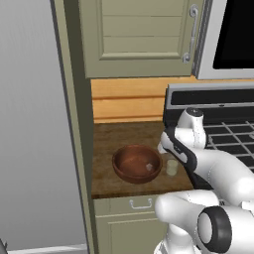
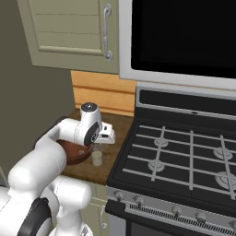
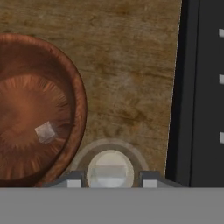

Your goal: Grab a lemon wedge from the fridge and one ice cube from the ice bowl, and put them in the glass of lemonade.

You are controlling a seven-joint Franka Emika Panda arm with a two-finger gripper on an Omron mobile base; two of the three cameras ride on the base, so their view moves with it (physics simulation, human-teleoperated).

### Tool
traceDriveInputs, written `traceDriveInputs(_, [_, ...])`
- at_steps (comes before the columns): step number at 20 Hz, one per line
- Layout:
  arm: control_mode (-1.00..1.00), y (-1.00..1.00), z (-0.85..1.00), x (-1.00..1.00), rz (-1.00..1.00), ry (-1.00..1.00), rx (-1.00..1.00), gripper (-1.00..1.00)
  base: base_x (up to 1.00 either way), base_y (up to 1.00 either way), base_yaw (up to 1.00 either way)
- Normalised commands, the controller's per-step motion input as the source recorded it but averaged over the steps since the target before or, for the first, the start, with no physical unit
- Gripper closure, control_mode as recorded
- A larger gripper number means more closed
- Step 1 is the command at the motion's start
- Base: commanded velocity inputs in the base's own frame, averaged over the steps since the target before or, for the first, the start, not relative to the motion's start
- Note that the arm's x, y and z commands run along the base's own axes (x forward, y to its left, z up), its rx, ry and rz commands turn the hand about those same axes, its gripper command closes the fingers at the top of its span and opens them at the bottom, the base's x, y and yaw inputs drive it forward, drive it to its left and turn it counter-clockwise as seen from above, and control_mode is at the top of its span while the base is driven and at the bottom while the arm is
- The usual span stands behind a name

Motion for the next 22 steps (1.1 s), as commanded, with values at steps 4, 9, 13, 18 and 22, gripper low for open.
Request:
traceDriveInputs(4, [-1.0, 0.0, 0.0, 0.0, 0.0, 0.0, 0.0, -1.0, 0.0, 0.0, 0.0])
traceDriveInputs(9, [-1.0, 0.0, 0.01, -0.03, 0.0, 0.0, 0.0, -1.0, 0.0, 0.0, 0.0])
traceDriveInputs(13, [-1.0, 0.0, 0.17, -0.32, 0.0, -0.06, 0.02, -1.0, 0.0, 0.0, 0.0])
traceDriveInputs(18, [-1.0, 0.0, 0.1, -0.44, 0.0, -0.08, 0.03, -1.0, 0.0, 0.0, 0.0])
traceDriveInputs(22, [-1.0, 0.0, 0.11, -0.49, 0.0, -0.1, 0.01, -1.0, 0.0, 0.0, 0.0])
